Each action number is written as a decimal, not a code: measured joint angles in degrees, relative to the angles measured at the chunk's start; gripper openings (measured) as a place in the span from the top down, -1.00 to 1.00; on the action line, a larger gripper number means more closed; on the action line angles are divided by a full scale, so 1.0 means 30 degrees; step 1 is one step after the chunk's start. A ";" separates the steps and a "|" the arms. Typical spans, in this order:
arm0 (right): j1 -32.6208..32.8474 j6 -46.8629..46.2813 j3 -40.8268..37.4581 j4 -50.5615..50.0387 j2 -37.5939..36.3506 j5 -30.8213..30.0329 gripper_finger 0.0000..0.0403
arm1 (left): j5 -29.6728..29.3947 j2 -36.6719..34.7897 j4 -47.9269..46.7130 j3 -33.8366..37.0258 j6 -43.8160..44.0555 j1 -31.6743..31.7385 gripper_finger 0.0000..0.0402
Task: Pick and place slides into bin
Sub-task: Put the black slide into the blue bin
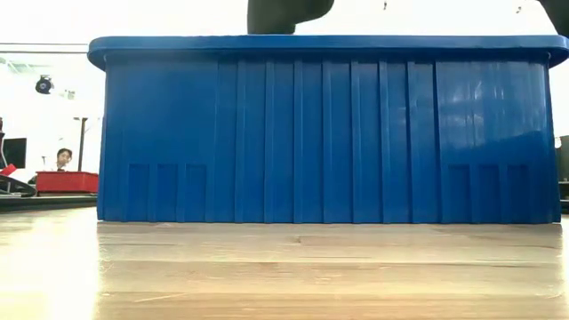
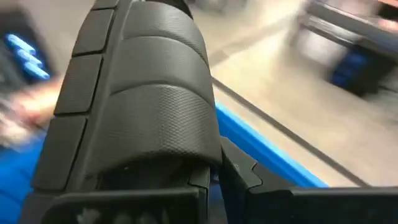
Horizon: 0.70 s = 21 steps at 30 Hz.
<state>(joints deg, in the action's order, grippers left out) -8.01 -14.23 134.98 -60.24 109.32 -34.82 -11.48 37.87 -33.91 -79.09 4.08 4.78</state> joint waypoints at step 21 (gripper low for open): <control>-0.0270 -0.5109 -0.0075 -0.8488 0.5305 -0.6858 0.96 | -0.1286 0.0369 -0.0029 0.0000 0.0015 0.0000 0.96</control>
<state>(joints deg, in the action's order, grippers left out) -8.82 -29.56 134.76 -85.70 125.23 -55.39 -15.33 38.98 -34.00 -79.09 4.12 4.78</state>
